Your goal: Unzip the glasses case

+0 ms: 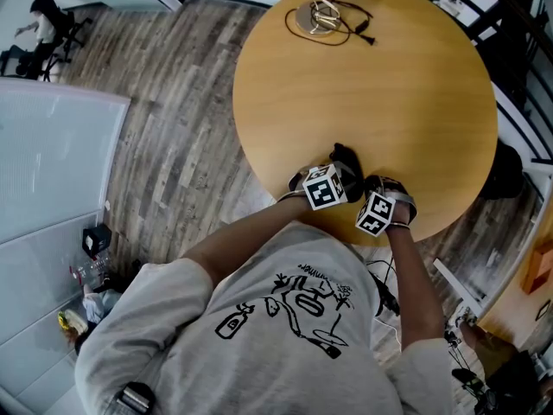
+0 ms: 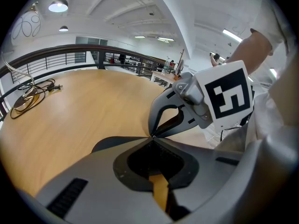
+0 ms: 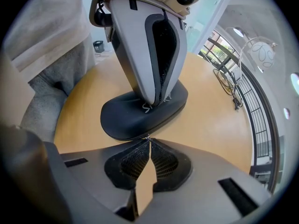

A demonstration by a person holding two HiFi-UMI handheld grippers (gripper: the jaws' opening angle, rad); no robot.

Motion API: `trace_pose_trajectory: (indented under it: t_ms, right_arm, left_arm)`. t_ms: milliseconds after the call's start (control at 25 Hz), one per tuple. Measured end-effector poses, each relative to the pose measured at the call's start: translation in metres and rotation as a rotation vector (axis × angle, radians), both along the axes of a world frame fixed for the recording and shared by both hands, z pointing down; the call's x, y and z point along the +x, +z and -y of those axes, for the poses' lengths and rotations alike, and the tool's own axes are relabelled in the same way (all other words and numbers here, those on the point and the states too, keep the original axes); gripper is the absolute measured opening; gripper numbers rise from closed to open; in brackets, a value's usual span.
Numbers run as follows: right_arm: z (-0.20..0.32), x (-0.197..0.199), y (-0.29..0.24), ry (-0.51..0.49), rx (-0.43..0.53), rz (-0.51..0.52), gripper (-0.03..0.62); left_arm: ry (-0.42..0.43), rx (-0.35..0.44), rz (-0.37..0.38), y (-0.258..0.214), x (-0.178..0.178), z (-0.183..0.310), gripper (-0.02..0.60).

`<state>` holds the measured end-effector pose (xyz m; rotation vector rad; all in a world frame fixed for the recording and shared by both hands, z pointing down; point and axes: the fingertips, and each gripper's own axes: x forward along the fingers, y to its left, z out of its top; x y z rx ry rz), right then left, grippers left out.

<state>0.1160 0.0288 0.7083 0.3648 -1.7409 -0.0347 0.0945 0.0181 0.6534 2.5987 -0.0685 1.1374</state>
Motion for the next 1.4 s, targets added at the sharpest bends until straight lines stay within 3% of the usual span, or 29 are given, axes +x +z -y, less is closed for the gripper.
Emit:
trace_pose_trajectory:
  t_ms: [1400]
  right_arm:
    - [0.028,-0.008,0.0,-0.05,0.012,0.014,0.029]
  left_arm:
    - [-0.018,-0.011,-0.002,-0.001,0.0,0.002,0.006]
